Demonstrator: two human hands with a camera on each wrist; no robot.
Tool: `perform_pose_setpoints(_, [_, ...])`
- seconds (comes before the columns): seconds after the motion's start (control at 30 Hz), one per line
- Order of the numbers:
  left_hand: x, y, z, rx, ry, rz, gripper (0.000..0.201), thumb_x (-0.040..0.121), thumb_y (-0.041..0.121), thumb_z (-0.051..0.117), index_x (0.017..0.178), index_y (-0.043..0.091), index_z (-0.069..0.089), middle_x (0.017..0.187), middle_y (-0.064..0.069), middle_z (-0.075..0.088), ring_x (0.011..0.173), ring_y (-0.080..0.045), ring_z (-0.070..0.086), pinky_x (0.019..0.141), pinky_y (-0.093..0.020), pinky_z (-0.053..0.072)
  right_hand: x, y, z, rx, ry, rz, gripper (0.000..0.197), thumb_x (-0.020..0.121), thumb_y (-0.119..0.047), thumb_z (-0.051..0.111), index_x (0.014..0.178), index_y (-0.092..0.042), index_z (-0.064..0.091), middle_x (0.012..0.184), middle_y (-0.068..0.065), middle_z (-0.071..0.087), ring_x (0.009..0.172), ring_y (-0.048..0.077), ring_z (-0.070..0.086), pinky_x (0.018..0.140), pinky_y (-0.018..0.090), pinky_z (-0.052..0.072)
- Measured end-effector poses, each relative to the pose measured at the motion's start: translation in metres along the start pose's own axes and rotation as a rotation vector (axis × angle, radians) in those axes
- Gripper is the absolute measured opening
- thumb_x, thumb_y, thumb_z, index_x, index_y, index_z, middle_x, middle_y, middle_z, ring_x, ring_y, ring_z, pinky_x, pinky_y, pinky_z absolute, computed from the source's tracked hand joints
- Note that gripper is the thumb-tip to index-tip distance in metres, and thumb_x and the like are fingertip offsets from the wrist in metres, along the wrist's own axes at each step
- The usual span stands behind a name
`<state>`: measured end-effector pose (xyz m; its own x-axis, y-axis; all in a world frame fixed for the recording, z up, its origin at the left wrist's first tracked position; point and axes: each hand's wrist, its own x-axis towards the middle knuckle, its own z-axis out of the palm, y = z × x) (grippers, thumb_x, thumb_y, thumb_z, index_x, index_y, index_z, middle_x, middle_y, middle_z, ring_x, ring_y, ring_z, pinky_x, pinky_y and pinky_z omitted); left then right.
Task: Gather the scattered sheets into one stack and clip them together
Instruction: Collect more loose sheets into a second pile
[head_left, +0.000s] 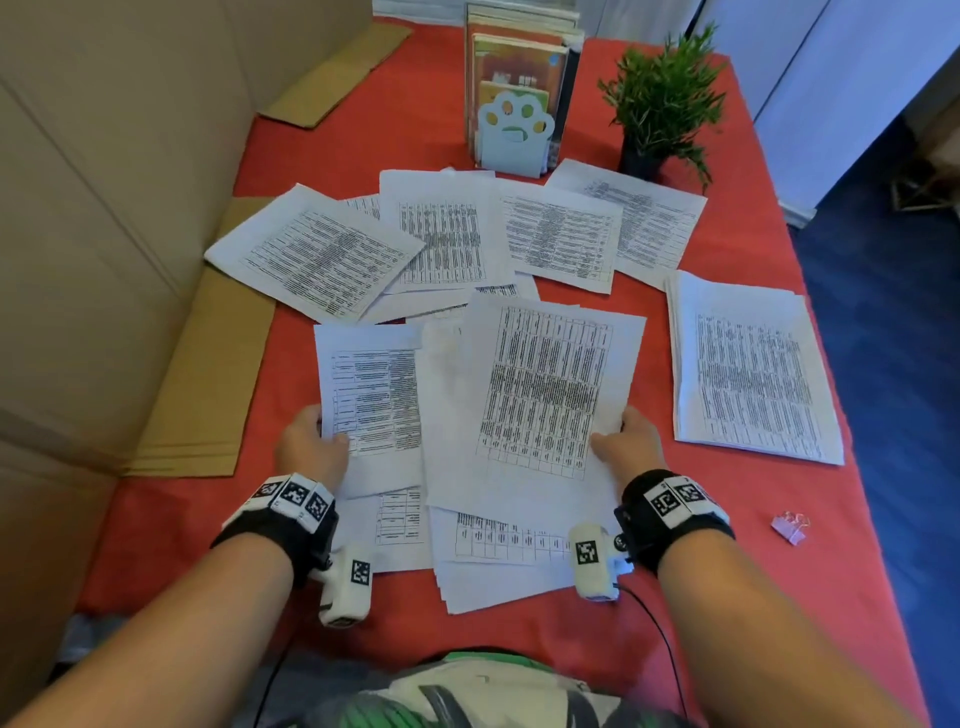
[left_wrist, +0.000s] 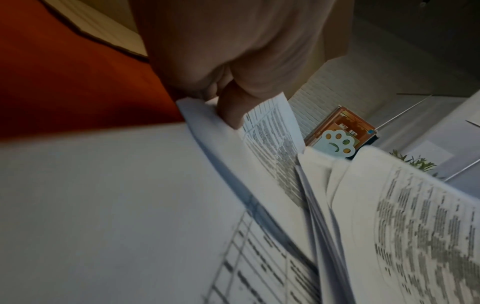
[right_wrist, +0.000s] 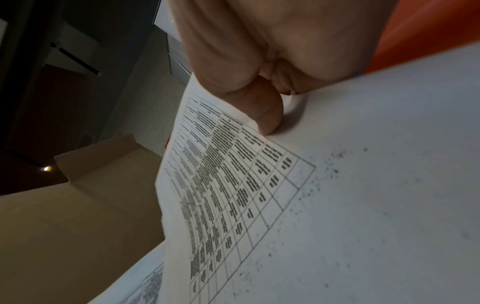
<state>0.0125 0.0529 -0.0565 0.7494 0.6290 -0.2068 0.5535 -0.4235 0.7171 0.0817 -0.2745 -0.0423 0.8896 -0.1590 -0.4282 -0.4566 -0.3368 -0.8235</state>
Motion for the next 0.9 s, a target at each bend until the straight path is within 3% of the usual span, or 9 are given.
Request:
perform_pose_setpoints(0.17, [-0.003,0.003,0.0,0.067,0.081,0.131,0.014,0.085,-0.002,0.055,0.094,-0.003,0.065,0.089,-0.018,0.065,0.076,-0.026,0.054,0.066,-0.029,0.038,0.004,-0.001,0.004,0.124,-0.042,0.027,0.031,0.077,0.015,0.049,0.095,-0.009,0.059,0.089,0.01,0.065,0.077,0.022,0.062,0.072,0.035,0.054])
perform_pose_setpoints(0.27, [-0.001,0.004,-0.005,0.082,0.084,0.126,0.016,0.088,-0.001,0.048,0.091,-0.002,0.064,0.079,-0.011,0.056,0.073,-0.027,0.051,0.064,-0.029,0.035,0.005,-0.002,0.005,0.099,-0.121,0.009,0.028,0.071,0.011,0.049,0.098,0.006,0.054,0.085,0.013,0.054,0.079,0.021,0.05,0.072,0.037,0.045])
perform_pose_setpoints(0.33, [0.005,0.001,-0.009,0.086,-0.014,0.114,0.017,0.088,0.0,0.048,0.094,0.002,0.064,0.081,-0.01,0.058,0.076,-0.028,0.053,0.066,-0.029,0.037,0.004,-0.008,0.004,0.049,-0.207,-0.002,0.029,0.073,0.006,0.051,0.102,0.005,0.058,0.084,0.017,0.058,0.078,0.022,0.053,0.076,0.038,0.049])
perform_pose_setpoints(0.43, [0.011,-0.002,-0.009,0.057,-0.26,0.166,0.016,0.086,0.001,0.055,0.095,0.01,0.065,0.088,-0.012,0.065,0.085,-0.027,0.06,0.074,-0.032,0.044,0.001,-0.017,0.003,0.003,-0.304,-0.081,0.028,0.078,-0.011,0.059,0.105,-0.01,0.066,0.105,0.017,0.069,0.097,0.03,0.066,0.089,0.045,0.054])
perform_pose_setpoints(0.57, [0.0,0.003,-0.003,0.014,-0.388,0.217,0.025,0.079,-0.012,0.054,0.086,0.009,0.065,0.087,-0.017,0.071,0.085,-0.028,0.065,0.08,-0.044,0.051,0.0,-0.02,0.008,-0.024,-0.311,-0.107,0.041,0.065,-0.033,0.067,0.103,-0.017,0.064,0.11,0.015,0.066,0.101,0.032,0.065,0.088,0.05,0.054])
perform_pose_setpoints(0.63, [-0.008,0.009,0.003,-0.069,-0.446,0.179,0.036,0.078,-0.019,0.047,0.084,0.012,0.065,0.079,-0.003,0.071,0.08,-0.026,0.065,0.074,-0.041,0.054,-0.001,-0.019,0.009,-0.04,-0.35,-0.114,0.033,0.073,-0.024,0.066,0.106,-0.019,0.063,0.108,0.012,0.069,0.102,0.03,0.066,0.092,0.049,0.053])
perform_pose_setpoints(0.73, [-0.015,0.015,0.009,-0.137,-0.416,0.175,0.045,0.077,-0.021,0.046,0.078,0.021,0.063,0.07,0.018,0.069,0.072,-0.001,0.06,0.069,-0.014,0.048,0.0,-0.014,0.006,-0.101,-0.344,-0.148,0.023,0.085,-0.011,0.062,0.099,-0.028,0.061,0.109,0.007,0.069,0.105,0.025,0.064,0.095,0.046,0.05])
perform_pose_setpoints(0.8, [-0.015,0.017,0.007,-0.032,-0.26,0.163,0.028,0.078,-0.01,0.056,0.091,0.013,0.065,0.091,-0.001,0.067,0.085,-0.011,0.061,0.074,-0.01,0.045,0.003,-0.011,0.001,-0.15,-0.272,-0.163,0.019,0.085,-0.011,0.06,0.099,-0.025,0.06,0.107,0.007,0.068,0.103,0.026,0.063,0.093,0.045,0.051])
perform_pose_setpoints(0.9, [-0.013,0.011,0.001,0.386,-0.179,-0.037,0.055,0.073,0.019,0.074,0.124,0.012,0.053,0.131,-0.019,0.043,0.121,-0.037,0.044,0.1,-0.038,0.041,0.007,-0.007,-0.007,-0.276,-0.227,-0.166,0.027,0.088,-0.009,0.054,0.115,-0.012,0.055,0.107,0.008,0.064,0.099,0.027,0.061,0.084,0.038,0.05])
